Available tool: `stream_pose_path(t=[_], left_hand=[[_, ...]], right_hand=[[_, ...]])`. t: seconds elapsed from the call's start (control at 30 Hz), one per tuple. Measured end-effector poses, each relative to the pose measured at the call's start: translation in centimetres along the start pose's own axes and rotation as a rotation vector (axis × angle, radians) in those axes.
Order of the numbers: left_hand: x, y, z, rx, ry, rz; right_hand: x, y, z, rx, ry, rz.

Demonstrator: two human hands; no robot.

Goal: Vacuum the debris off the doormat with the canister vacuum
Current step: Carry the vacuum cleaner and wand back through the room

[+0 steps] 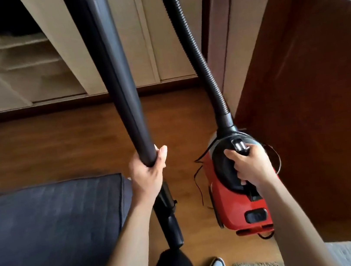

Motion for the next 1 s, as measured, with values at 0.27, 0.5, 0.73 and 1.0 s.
stream_pose_path(t=[0.27,0.5,0.73,1.0], left_hand=[[-7.4,-4.5,-0.6,-0.097,0.081,0.009],[-18.2,-10.2,-1.0,-0.086,0.047,0.014],[-32.2,-15.2,1.0,-0.105,0.068,0.029],[-42.3,-20.0,4.2,-0.184,0.159,0.109]], right_hand=[[-7.8,-4.8,-3.1,0.017,-0.041,-0.021],[-16.9,-10.9,-8.9,0.053,-0.024,-0.041],[-27.0,-19.7,-17.7,0.079,-0.03,0.005],[-34.4,-27.5,-26.0,0.109,-0.103,0.072]])
Point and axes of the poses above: each hand's wrist, its own x-axis away from the middle knuckle, its own z-axis out of the back of the hand, y = z × x, the point moved 4 cm from there along -x, towards the middle knuckle, and after that the axes turned 7 degrees about -z, right-handed, at the moved point
